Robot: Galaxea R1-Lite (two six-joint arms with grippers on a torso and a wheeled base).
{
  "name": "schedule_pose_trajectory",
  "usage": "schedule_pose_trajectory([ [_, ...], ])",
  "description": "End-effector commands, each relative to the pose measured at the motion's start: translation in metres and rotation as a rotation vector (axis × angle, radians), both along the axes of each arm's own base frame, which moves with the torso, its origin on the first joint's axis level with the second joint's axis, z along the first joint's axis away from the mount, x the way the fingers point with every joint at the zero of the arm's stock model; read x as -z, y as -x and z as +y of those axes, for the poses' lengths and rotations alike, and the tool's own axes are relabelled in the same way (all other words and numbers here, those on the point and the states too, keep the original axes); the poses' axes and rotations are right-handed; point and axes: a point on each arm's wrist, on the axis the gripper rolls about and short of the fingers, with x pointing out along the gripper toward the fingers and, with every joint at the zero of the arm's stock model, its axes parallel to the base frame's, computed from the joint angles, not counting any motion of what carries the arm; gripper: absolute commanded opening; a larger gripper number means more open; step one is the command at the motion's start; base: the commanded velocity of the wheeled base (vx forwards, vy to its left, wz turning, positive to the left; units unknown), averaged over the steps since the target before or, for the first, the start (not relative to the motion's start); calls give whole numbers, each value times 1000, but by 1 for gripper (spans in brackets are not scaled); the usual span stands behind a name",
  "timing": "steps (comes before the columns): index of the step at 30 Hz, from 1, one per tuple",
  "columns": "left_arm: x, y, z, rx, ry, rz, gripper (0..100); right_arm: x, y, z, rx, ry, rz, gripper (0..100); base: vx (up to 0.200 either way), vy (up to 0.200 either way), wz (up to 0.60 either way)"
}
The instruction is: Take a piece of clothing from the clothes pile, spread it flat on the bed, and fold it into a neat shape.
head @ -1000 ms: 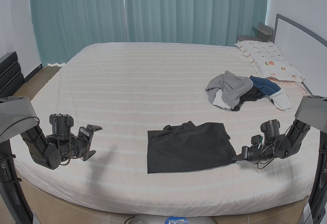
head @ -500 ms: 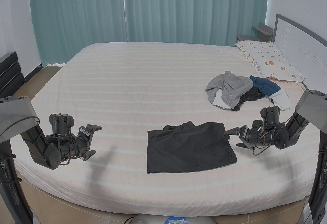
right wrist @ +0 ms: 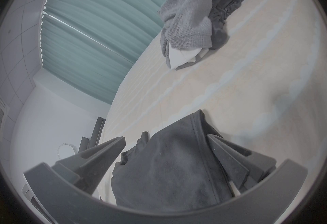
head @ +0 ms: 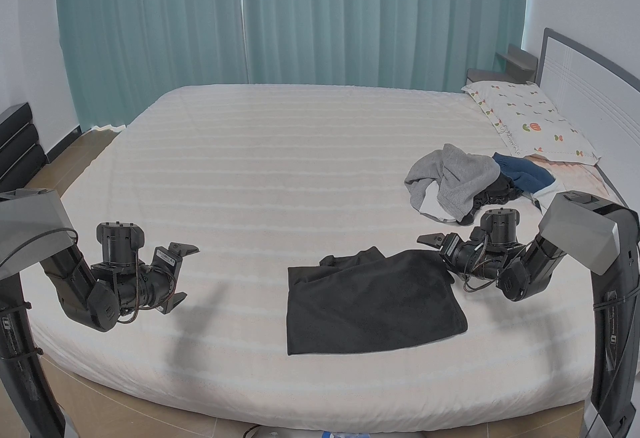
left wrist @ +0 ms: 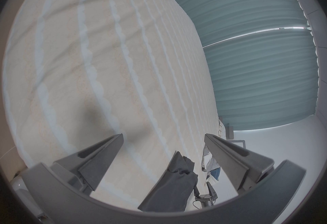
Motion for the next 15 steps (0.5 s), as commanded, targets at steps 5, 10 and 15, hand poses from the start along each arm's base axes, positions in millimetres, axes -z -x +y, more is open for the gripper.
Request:
schedule_pose_trajectory([
  [5,0,0,0,1,0,1,100,14,-5,3,5,3,-10,100,0,0,0],
  [10,0,0,0,1,0,1,100,17,-8,3,34,13,-16,100,0,0,0],
  [15,0,0,0,1,0,1,100,18,-9,-1,43,14,-13,0,0,0,0],
])
